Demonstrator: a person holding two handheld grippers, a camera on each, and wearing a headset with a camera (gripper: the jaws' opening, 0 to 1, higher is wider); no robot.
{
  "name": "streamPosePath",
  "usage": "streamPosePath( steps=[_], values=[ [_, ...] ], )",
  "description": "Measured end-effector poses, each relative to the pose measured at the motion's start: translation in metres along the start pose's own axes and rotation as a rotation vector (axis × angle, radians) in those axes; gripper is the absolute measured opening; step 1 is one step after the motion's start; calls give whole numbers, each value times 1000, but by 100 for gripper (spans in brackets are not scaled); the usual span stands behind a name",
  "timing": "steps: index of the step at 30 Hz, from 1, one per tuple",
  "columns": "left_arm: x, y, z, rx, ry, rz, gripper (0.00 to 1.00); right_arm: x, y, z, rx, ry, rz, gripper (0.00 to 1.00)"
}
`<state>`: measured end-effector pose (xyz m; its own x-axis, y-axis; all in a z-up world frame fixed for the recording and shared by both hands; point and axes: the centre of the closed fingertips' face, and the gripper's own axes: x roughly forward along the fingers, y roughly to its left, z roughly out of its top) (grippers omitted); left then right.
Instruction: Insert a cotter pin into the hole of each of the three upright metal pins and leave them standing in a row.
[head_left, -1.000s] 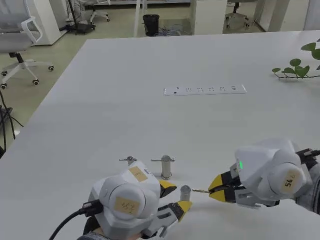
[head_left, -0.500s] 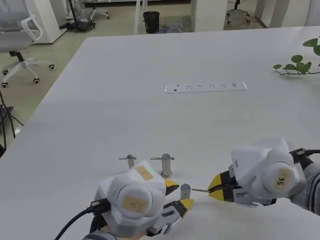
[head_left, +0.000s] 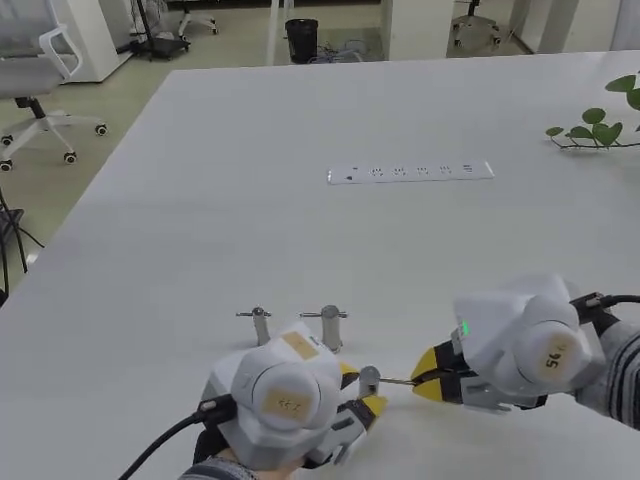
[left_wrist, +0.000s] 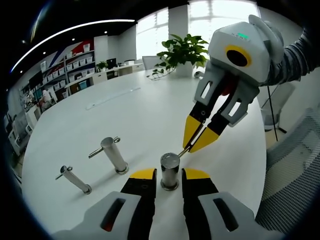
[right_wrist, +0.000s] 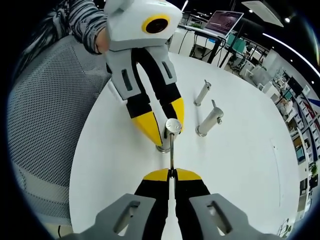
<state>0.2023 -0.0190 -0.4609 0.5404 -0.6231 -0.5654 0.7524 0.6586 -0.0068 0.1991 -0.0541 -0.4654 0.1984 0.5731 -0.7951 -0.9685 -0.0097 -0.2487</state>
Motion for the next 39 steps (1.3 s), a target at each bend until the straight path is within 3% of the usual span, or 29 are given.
streamPosePath(
  steps=[11,29,39],
  values=[
    [3,-1,-4,-16,5,3,10,-7,0,3,-12,15,-2,0],
    [5,1,-8,-42,-9,29,10,-21,-1,15,-54,23,-21,0],
    [6,2,-8,-67,-26,37,10,-18,-1,18,-52,9,-30,0]
  ],
)
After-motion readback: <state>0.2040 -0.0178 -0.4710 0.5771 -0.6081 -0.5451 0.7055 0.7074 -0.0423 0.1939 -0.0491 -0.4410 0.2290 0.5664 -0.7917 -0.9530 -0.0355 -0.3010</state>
